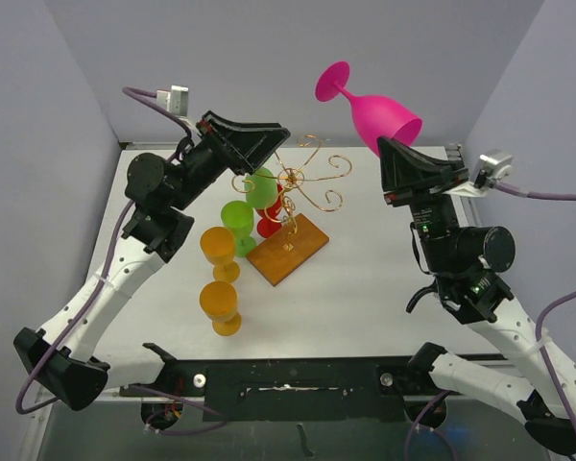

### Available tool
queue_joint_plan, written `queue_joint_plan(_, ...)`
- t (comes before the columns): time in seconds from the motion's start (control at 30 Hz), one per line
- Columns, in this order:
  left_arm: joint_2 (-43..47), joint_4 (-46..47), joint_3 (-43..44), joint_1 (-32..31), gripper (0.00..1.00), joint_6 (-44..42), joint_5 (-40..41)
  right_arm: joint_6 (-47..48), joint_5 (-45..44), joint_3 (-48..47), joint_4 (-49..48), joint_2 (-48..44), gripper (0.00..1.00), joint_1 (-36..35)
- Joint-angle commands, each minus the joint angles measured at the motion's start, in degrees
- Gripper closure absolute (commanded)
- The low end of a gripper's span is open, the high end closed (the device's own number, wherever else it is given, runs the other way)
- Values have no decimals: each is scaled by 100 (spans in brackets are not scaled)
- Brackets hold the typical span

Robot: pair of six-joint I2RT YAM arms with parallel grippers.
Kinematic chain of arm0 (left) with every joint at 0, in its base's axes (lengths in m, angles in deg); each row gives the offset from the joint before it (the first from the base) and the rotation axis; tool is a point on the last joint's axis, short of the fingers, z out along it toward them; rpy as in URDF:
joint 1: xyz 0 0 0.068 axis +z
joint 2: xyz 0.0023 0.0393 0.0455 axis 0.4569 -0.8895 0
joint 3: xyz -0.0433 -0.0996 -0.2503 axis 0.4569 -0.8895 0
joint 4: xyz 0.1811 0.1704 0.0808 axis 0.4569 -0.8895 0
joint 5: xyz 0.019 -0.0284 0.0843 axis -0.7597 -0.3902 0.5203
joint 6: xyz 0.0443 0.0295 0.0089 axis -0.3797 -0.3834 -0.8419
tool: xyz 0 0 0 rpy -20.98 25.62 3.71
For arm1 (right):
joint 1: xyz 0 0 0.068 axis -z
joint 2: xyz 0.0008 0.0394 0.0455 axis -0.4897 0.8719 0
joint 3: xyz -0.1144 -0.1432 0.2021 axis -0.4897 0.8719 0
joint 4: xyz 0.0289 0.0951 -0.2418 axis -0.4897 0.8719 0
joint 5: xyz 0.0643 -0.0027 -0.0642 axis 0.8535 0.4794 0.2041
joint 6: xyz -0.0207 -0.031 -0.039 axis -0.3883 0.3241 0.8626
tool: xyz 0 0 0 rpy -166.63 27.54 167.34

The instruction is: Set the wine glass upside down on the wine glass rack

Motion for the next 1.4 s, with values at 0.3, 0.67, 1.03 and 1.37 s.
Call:
queue_joint_plan(0.3, -575, 809, 480, -482, 40, 713, 1384, -597, 1750, 229, -1477, 440, 100, -29)
queue_joint_plan(0.67, -741, 922, 682, -575, 46, 1455, 2297, -783, 2024, 455, -1813, 608, 100, -25)
queue_joint_plan(1.03, -852, 1202, 759, -597, 61, 1833, 2913, -1028, 2347, 594, -1875, 707, 100, -25)
queue_joint_plan(1.37, -1033, 1387, 941, -594, 64, 1566, 2880, -1334, 2485, 567, -1841, 825, 100, -27)
